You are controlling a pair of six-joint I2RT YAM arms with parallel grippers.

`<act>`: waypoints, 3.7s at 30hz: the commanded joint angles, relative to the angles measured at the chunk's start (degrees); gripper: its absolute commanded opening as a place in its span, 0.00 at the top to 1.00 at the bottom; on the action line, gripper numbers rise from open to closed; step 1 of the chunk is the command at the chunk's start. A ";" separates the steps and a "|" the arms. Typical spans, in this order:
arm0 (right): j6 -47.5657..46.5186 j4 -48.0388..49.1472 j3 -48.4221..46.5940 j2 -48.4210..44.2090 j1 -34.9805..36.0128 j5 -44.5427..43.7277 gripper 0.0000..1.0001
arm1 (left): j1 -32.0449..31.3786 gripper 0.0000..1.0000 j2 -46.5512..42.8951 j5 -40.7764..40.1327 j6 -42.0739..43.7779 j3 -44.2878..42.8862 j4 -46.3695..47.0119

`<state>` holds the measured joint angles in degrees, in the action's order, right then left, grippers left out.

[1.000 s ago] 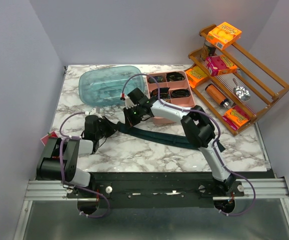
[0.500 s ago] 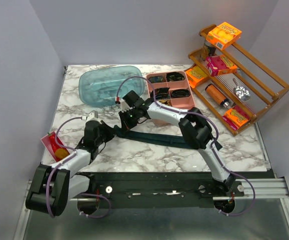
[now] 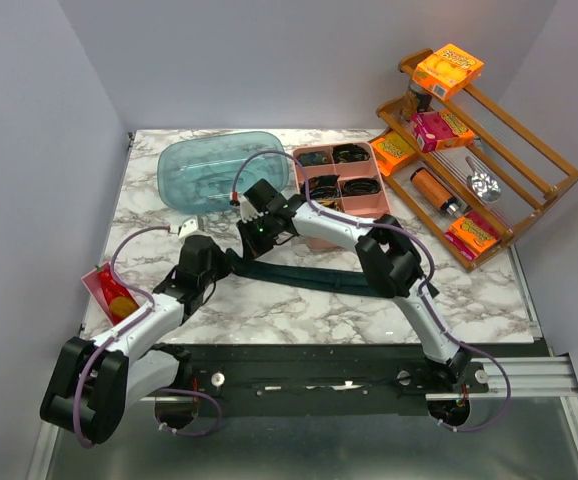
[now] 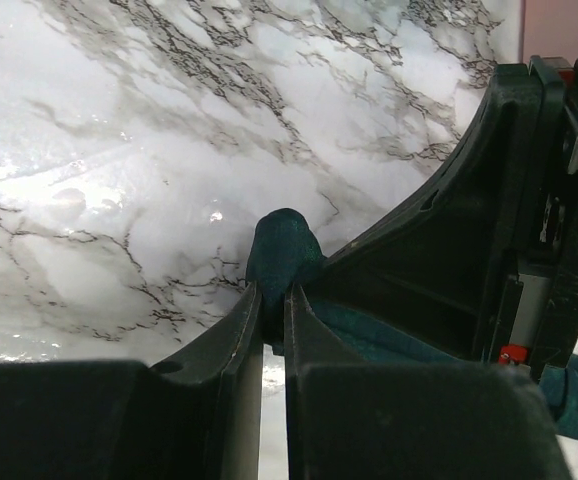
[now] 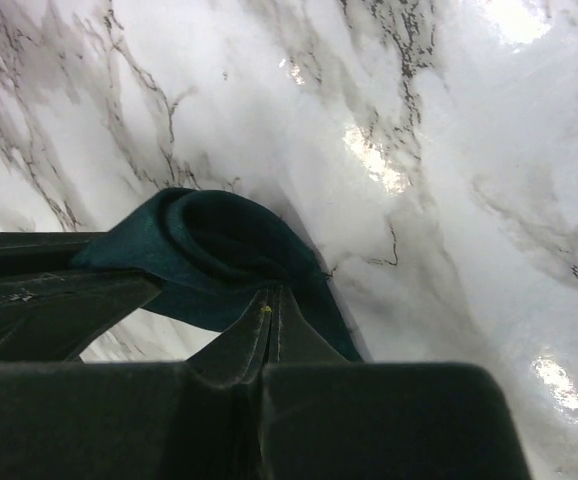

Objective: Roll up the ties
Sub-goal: Roll the tie at the center of the board.

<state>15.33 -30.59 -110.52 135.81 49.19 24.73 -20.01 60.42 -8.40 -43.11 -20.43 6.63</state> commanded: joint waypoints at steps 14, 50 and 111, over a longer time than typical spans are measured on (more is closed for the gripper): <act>-0.30 -3.16 -3.47 3.15 1.17 -1.09 0.96 | -7.31 1.00 1.63 -13.21 2.07 -5.85 -6.54; 1.81 -1.93 2.06 -5.55 -1.72 -2.49 0.96 | -22.53 1.00 11.38 -39.40 2.77 -16.57 -24.82; -0.39 0.00 17.00 -16.80 -7.18 -3.90 0.96 | -34.66 0.39 24.84 -29.75 6.38 -20.19 -17.89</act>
<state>16.36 -31.18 -93.91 120.64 42.00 19.25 -55.88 89.14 -41.10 -35.51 -42.30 -12.49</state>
